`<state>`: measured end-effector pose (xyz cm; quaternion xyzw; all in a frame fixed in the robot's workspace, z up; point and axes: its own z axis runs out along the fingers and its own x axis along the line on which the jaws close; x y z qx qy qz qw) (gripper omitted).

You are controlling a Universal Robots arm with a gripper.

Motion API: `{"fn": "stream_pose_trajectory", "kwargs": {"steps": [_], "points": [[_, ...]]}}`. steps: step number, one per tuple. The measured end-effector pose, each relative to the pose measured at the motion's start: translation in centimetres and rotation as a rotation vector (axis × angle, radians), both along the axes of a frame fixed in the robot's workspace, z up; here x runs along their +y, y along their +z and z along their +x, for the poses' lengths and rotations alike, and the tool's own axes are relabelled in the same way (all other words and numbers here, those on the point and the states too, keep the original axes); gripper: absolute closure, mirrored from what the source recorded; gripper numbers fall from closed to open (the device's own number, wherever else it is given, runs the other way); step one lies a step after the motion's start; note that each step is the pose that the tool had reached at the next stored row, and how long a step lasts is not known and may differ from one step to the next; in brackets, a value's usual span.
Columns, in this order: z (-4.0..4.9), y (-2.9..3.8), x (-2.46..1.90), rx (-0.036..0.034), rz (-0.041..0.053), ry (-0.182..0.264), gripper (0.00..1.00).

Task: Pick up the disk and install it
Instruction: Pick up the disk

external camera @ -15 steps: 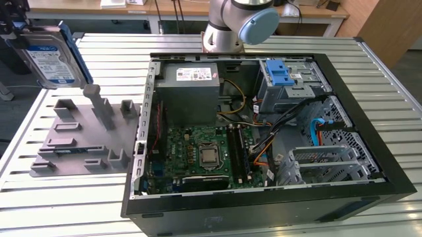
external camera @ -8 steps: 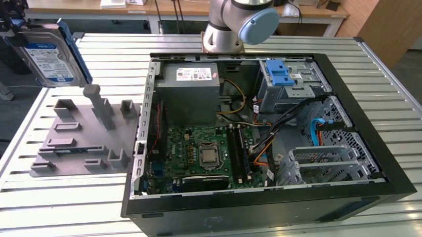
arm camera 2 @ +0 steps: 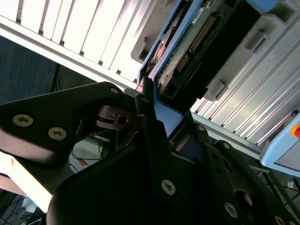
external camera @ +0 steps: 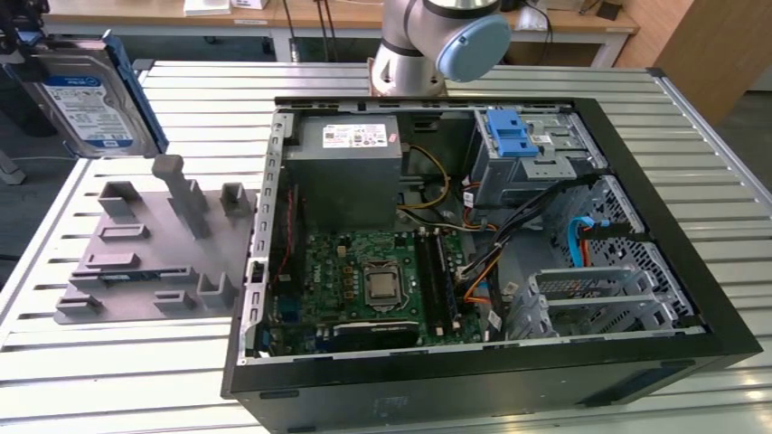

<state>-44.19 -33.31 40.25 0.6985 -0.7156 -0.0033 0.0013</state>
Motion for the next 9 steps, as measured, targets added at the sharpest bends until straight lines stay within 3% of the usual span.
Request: {"fn": "stream_pose_trajectory", "kwargs": {"steps": [9], "points": [[0.00,0.86,0.00,0.0000,-0.0001,0.000,0.64]]}}
